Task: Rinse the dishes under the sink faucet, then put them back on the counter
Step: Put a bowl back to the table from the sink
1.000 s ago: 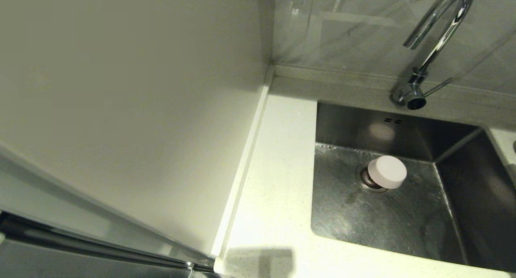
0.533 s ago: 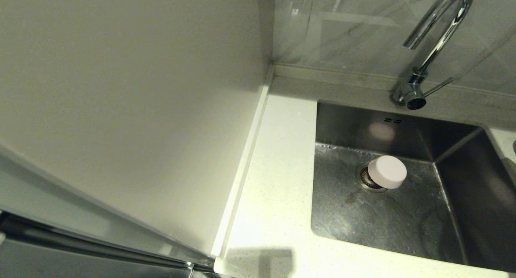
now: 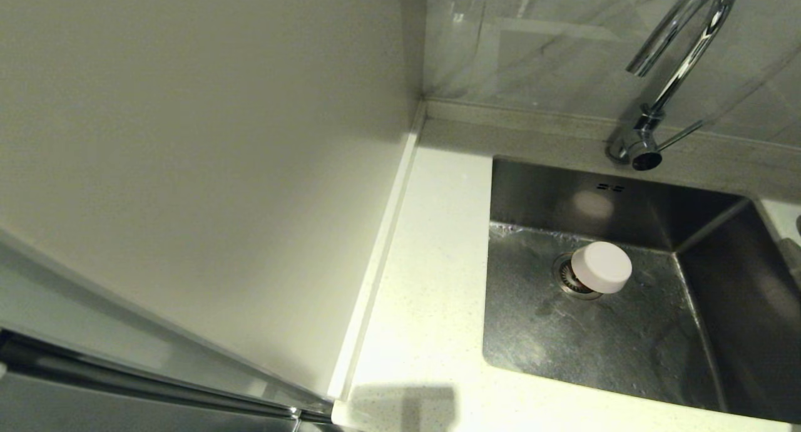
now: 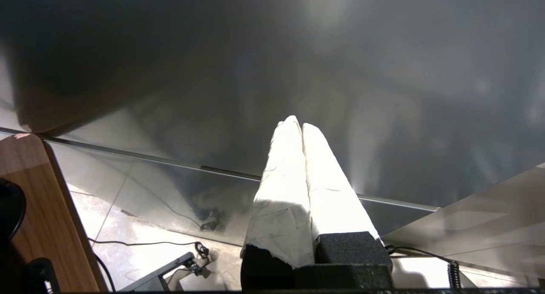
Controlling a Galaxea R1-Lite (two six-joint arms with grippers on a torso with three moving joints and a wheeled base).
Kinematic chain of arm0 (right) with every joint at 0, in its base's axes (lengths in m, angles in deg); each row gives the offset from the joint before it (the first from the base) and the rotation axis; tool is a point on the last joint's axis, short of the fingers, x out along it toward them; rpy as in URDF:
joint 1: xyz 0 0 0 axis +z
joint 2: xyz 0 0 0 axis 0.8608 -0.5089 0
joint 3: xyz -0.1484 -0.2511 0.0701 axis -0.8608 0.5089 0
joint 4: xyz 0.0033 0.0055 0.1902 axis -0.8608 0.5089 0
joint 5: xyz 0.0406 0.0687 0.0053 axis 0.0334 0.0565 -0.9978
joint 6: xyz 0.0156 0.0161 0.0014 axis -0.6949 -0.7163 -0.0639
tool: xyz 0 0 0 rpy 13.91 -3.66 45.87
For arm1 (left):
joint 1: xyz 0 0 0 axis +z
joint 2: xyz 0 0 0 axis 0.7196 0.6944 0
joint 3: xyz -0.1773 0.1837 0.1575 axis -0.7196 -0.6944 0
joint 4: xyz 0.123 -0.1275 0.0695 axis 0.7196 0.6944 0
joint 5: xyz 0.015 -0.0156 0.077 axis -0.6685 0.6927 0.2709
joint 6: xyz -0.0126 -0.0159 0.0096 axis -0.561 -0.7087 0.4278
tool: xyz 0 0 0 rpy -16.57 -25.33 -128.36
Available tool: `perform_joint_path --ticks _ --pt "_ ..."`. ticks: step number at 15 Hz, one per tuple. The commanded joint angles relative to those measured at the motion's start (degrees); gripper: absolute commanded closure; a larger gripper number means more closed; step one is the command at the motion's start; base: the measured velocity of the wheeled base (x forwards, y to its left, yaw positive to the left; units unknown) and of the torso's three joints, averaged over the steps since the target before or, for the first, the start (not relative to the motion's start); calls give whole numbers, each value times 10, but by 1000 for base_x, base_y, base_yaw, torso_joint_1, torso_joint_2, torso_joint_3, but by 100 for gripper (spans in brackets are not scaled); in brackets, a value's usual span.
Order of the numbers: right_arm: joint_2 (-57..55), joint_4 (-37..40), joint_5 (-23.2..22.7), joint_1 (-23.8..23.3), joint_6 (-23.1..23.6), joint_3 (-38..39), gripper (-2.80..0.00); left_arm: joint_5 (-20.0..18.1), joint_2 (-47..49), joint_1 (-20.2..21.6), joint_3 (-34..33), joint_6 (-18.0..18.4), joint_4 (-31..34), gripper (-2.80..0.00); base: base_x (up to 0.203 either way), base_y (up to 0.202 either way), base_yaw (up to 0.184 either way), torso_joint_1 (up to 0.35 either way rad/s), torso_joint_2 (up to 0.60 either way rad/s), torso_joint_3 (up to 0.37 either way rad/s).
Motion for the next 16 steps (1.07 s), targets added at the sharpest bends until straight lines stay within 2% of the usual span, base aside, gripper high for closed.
perform_joint_path --ticks 1,6,11,13,16 --pt "13 4 -1 0 3 -8 -280 0 0 0 -2 0 0 0 0 0 0 0 0 0" --pt "95 7 0 -1 -2 5 -280 0 0 0 -2 0 0 0 0 0 0 0 0 0" --pt "220 32 -19 3 -3 63 -280 0 0 0 -2 0 0 0 0 0 0 0 0 0" --pt "261 52 -51 35 0 102 -280 0 0 0 -2 0 0 0 0 0 0 0 0 0" --pt "307 55 -57 97 11 157 -280 0 0 0 -2 0 0 0 0 0 0 0 0 0"
